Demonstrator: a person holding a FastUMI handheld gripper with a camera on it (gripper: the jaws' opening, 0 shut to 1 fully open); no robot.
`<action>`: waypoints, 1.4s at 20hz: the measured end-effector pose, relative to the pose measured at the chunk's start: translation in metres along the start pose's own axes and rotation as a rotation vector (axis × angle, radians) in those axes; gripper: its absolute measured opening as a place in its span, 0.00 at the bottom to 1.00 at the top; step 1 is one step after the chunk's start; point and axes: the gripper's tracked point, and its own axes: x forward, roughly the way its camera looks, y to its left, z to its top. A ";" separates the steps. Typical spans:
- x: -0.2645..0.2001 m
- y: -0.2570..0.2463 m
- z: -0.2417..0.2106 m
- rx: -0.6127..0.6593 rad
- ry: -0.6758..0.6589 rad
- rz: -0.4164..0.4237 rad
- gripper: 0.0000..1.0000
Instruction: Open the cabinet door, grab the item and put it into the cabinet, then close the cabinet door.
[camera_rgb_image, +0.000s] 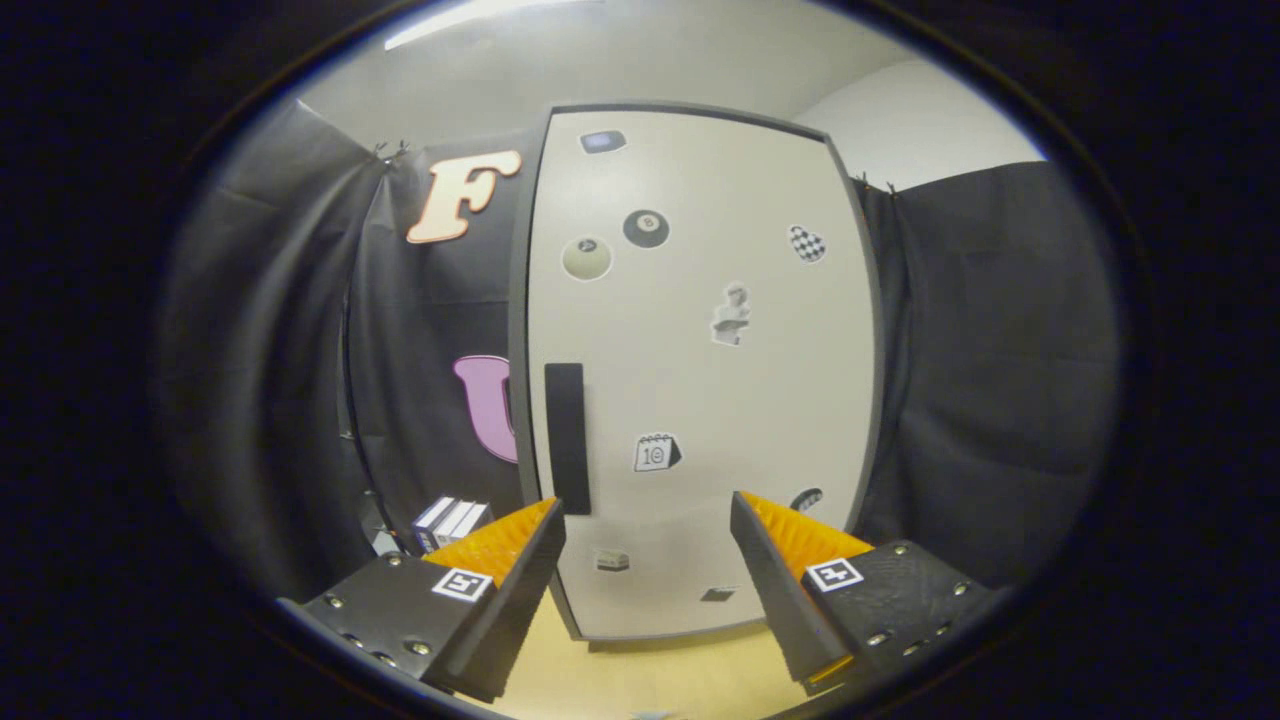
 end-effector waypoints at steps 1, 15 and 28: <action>0.009 0.004 -0.001 -0.010 -0.006 0.001 0.98; 0.104 0.051 -0.006 0.020 0.008 0.010 0.97; 0.107 0.058 -0.015 0.082 0.077 0.014 0.30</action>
